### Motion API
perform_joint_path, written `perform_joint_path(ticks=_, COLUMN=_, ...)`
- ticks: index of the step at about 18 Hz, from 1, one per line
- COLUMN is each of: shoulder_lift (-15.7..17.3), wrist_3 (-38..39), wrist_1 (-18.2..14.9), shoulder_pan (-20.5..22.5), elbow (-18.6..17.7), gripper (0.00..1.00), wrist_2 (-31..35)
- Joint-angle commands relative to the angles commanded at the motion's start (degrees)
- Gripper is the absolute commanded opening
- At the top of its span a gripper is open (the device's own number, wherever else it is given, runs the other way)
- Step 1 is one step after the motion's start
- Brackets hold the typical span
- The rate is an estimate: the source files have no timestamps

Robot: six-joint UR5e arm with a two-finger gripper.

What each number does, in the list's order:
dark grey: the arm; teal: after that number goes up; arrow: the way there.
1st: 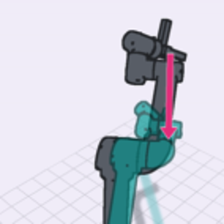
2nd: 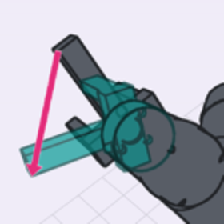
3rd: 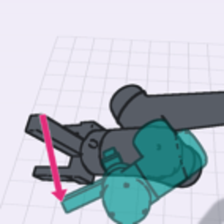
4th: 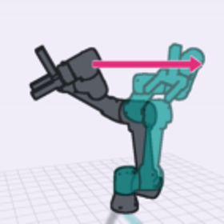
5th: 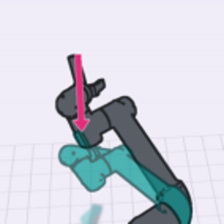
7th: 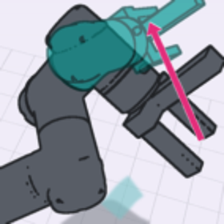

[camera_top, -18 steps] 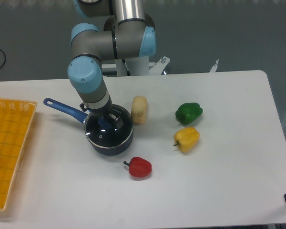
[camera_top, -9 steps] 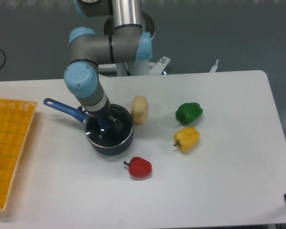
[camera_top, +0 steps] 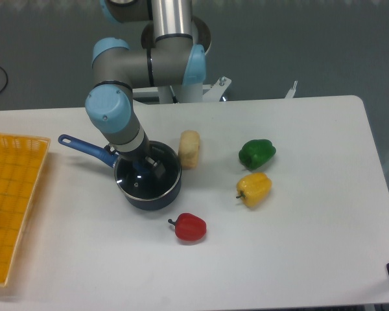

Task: Open the lid
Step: 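Lift the glass lid off the saucepan rim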

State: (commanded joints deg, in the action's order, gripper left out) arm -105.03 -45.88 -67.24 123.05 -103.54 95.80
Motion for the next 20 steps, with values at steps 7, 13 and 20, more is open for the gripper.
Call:
perform_joint_path(ticks=7, shoulder_lift=0.09, wrist_3=0.09, wrist_1=0.0, shoulder_pan=0.18, elbow=0.7, gripper=0.65, wrist_2=-0.09)
perform_joint_path(ticks=13, shoulder_lift=0.09, wrist_3=0.0, wrist_1=-0.09, shoulder_pan=0.35, elbow=0.7, gripper=0.61, wrist_2=0.0)
perform_joint_path(ticks=20, shoulder_lift=0.53, wrist_3=-0.18, wrist_1=-0.62, shoulder_pan=0.97, elbow=1.67, gripper=0.61, wrist_2=0.0)
